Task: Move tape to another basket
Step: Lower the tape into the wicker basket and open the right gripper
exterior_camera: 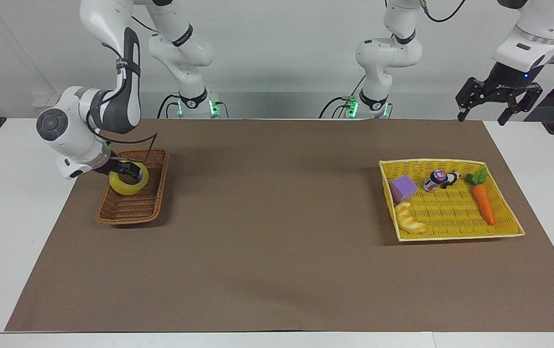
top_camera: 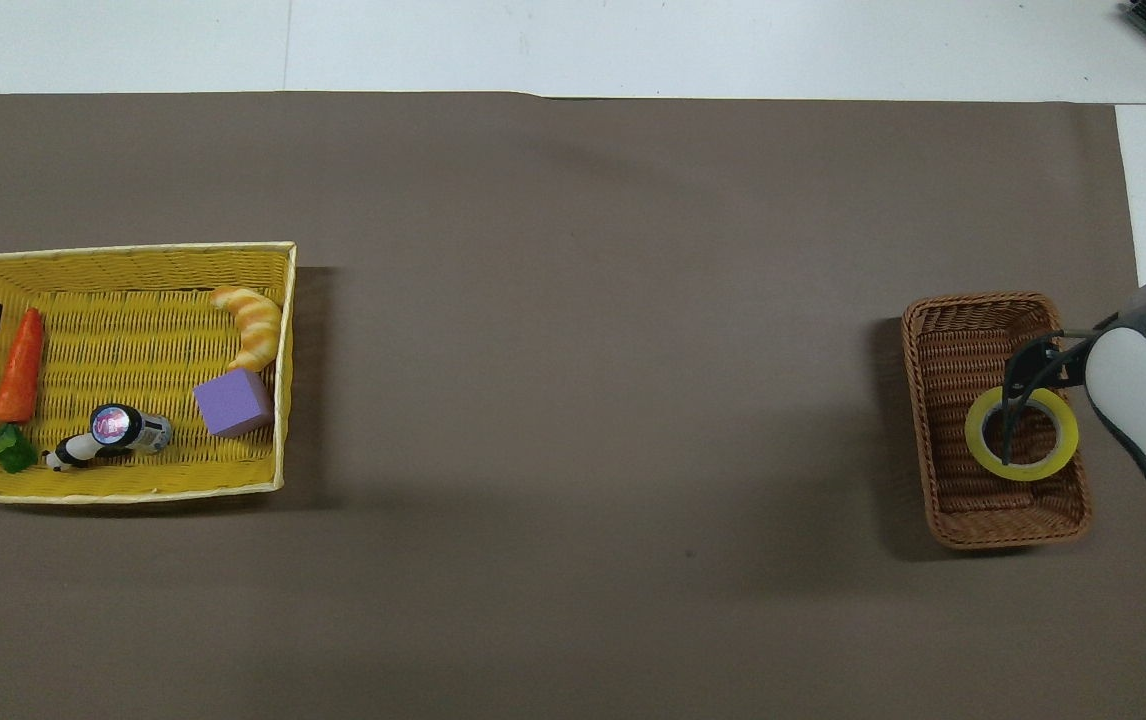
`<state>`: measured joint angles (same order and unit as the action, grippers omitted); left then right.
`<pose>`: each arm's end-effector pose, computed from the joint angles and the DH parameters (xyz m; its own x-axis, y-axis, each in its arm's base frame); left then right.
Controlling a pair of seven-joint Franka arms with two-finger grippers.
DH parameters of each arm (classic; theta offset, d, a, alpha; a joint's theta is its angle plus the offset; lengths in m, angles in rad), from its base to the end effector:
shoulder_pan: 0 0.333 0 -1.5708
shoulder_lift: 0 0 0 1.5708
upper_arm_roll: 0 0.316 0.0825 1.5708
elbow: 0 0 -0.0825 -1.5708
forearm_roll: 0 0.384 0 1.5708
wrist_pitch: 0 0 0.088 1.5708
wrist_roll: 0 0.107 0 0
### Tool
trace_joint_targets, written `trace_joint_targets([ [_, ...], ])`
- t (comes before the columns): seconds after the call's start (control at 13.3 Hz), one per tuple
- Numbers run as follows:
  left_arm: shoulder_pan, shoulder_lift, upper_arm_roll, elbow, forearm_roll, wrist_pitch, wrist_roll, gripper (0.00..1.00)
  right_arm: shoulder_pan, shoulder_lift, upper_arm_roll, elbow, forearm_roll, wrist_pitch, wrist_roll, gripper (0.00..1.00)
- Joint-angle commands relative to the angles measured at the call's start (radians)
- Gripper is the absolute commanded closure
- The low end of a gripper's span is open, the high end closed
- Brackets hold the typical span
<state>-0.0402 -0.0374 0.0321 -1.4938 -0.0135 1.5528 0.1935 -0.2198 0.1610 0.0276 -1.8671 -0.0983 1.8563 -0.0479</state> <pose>0.5406 -0.0054 0.6796 0.9749 -0.2003 0.0972 -0.2009 -0.9796 -0.0042 0.5693 -0.1192 0.4160 0.9779 -0.1132 -0.1758 -0.1013 -0.9920 0.0753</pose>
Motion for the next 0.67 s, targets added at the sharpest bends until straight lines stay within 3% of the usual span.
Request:
trace_joint_targets([
  [0.0,0.006,0.008,-0.006,0.02,0.02,-0.019,0.004,0.0,0.022,-0.003,0.009,0.071,-0.015,-0.011,-0.02,0.0],
  [0.45,0.006,0.008,-0.006,0.02,0.02,-0.019,0.004,0.0,0.072,-0.009,0.032,0.241,0.0,-0.025,0.051,0.0],
  [0.6,0.006,0.008,-0.006,0.02,0.02,-0.019,0.004,0.0,0.098,-0.034,0.041,0.253,-0.006,-0.06,0.103,0.0],
])
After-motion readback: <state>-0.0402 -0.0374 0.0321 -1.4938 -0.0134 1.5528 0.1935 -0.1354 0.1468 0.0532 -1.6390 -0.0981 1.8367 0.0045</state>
